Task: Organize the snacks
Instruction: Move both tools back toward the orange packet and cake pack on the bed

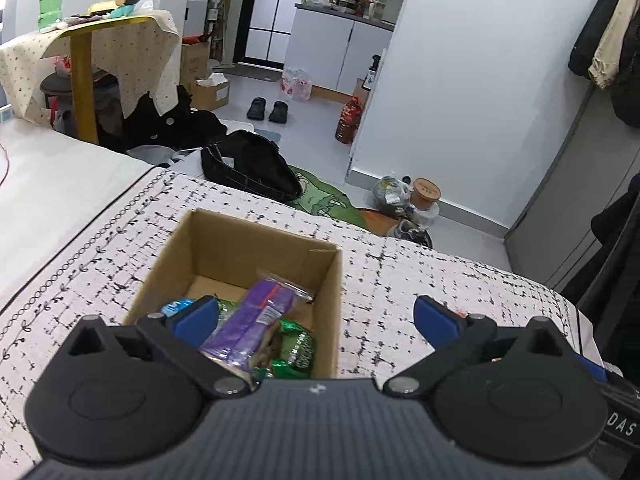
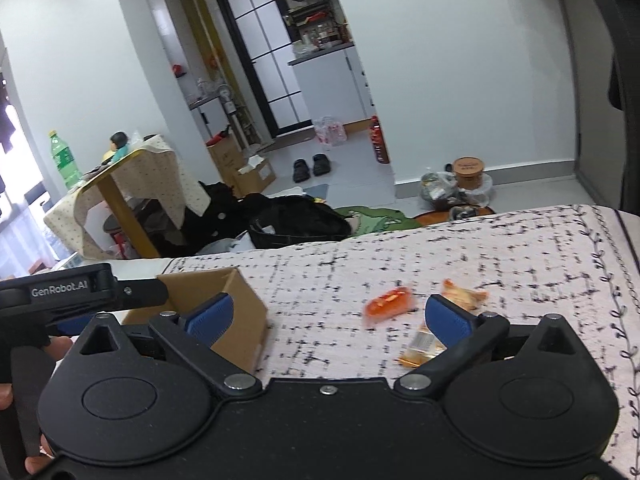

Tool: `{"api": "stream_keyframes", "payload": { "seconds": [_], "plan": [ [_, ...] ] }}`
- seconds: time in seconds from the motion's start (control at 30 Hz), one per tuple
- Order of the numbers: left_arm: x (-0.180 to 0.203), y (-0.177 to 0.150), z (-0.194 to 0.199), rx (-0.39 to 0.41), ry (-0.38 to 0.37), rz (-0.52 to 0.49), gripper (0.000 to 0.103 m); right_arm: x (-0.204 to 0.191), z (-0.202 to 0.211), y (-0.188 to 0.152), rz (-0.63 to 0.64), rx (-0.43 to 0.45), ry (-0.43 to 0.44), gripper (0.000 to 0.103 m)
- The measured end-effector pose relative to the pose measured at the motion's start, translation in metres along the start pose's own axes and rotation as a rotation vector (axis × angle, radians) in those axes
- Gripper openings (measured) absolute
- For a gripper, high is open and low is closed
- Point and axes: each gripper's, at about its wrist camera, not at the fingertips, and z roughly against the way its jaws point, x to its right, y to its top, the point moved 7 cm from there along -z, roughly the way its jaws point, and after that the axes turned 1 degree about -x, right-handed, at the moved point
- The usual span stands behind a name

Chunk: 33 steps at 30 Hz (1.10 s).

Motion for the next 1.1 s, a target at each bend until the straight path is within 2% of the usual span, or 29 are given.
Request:
{"api": "stream_keyframes", "payload": {
  "seconds": [0.63, 0.93, 1.1],
  "plan": [
    [0.068, -0.022, -0.023, -0.054, -0.129, -0.090, 0.103, 0.063, 0.017, -0.010, -0.055, -0.007, -0.105, 0.103],
    [0.090, -0.030, -0.048, -0.072, -0.171, -0.122, 0.101, 0.086, 0.002, -0.018, -0.103, -0.043, -0.113, 0.102],
    [0.097, -0.032, -0.067, -0.068, -0.197, -0.149, 0.100, 0.089, -0.022, -0.019, -0.129, -0.073, -0.099, 0.094]
  ]
}}
